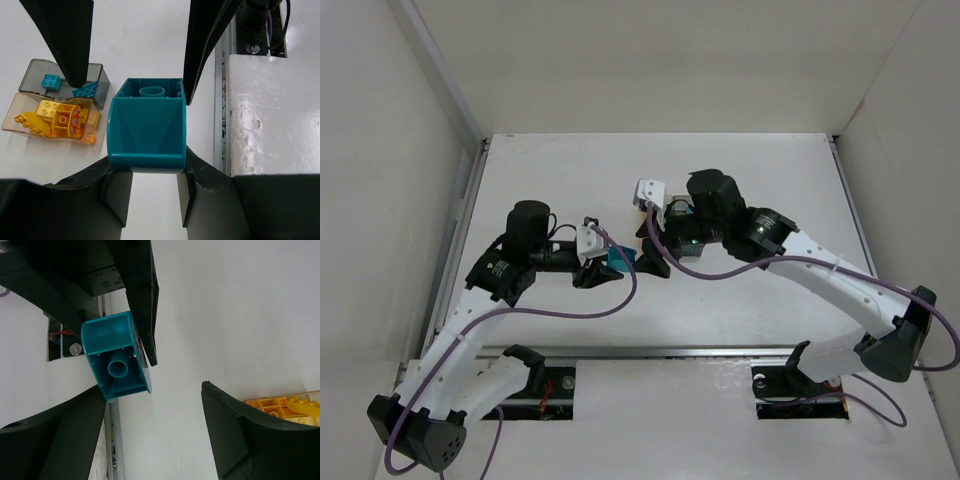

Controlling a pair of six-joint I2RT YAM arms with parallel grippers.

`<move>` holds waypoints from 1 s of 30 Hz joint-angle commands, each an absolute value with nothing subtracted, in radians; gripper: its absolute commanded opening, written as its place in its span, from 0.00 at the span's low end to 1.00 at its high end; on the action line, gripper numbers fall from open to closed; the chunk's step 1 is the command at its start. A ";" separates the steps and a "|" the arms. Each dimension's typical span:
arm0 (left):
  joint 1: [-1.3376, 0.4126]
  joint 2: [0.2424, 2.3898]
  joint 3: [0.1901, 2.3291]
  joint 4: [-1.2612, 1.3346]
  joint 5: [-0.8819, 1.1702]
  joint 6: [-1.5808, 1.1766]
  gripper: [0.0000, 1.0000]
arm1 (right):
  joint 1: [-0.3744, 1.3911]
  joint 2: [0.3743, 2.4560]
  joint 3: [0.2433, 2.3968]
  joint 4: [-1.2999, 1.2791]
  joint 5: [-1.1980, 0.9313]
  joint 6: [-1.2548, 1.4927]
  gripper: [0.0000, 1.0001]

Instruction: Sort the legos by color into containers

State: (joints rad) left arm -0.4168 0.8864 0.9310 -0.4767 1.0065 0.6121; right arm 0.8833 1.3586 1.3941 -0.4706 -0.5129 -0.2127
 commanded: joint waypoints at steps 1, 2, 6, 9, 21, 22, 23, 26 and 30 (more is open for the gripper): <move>-0.413 0.858 0.973 -0.479 1.055 0.635 0.00 | 0.905 1.351 1.443 -0.442 -0.531 -0.245 0.81; -0.413 0.857 0.973 -0.479 1.055 0.635 0.00 | 0.920 1.364 1.443 -0.442 -0.531 -0.245 0.81; -0.413 0.848 0.973 -0.479 1.055 0.609 0.00 | 0.943 1.403 1.471 -0.419 -0.540 -0.235 0.76; -0.413 0.848 0.963 -0.479 1.055 0.589 0.00 | 0.943 1.430 1.499 -0.410 -0.540 -0.207 0.44; -0.413 0.830 0.905 -0.489 0.963 0.558 0.00 | 0.841 1.177 1.265 -0.203 -0.402 -0.098 0.00; -0.413 0.830 0.896 -0.489 0.954 0.558 0.00 | 0.813 1.149 1.240 -0.157 -0.375 -0.051 0.00; -0.413 0.830 0.896 -0.498 0.954 0.558 0.00 | 0.786 1.126 1.223 -0.156 -0.374 -0.034 0.00; -0.413 0.830 0.887 -0.499 0.954 0.558 0.00 | 0.700 1.103 1.212 -0.156 -0.356 0.004 0.00; -0.413 0.830 0.887 -0.499 0.954 0.558 0.00 | 0.644 1.092 1.189 -0.156 -0.410 0.041 0.00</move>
